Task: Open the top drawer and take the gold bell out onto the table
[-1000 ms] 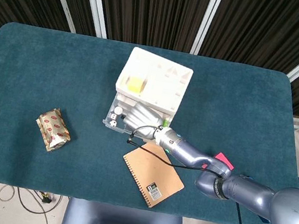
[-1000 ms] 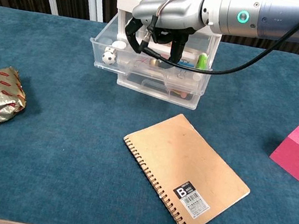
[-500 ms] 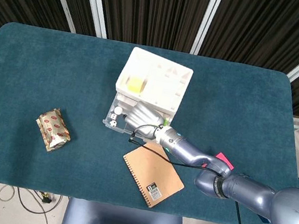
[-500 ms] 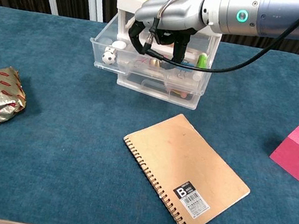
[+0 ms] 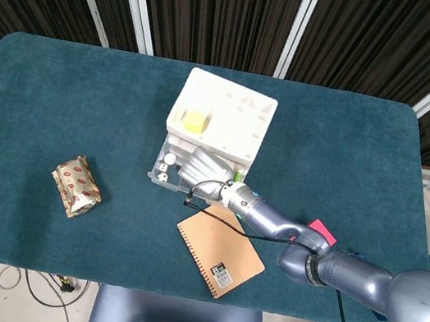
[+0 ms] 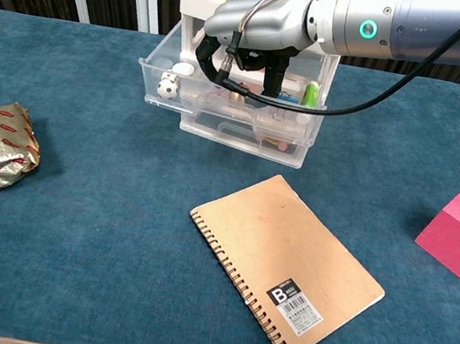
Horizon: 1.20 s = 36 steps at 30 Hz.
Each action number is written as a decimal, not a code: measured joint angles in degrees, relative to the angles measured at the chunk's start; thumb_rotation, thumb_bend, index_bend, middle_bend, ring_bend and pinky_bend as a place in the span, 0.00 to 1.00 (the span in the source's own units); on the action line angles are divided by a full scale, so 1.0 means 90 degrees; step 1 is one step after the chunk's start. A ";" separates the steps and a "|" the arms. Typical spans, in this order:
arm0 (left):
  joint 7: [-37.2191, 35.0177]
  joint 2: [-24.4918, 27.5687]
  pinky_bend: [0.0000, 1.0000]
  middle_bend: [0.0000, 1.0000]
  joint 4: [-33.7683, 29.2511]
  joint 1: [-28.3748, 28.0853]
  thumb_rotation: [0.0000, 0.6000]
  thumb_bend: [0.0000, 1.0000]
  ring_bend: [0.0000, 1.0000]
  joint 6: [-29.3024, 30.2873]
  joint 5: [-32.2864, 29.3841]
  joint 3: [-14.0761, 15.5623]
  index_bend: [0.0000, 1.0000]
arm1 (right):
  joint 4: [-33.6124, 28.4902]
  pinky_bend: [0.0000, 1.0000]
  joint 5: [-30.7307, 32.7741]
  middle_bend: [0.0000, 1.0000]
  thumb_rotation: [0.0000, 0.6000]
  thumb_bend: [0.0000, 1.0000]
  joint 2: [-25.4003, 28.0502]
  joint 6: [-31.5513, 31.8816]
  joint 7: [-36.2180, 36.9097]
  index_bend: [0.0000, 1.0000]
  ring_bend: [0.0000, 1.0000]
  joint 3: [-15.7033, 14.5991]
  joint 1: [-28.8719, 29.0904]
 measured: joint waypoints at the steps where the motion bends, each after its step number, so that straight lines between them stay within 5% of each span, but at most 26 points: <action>1: -0.0003 -0.0001 0.00 0.00 0.0000 0.0000 1.00 0.20 0.00 0.0002 -0.0001 -0.0001 0.10 | 0.0006 1.00 -0.0003 0.97 1.00 0.31 -0.0005 -0.0001 0.0000 0.46 1.00 -0.0002 0.0000; 36: -0.0029 0.0033 0.00 0.00 -0.0044 -0.0009 1.00 0.20 0.00 -0.0056 -0.0035 0.0006 0.10 | 0.0039 1.00 -0.0030 0.97 1.00 0.34 -0.0045 -0.0011 -0.0119 0.55 1.00 -0.0015 -0.0001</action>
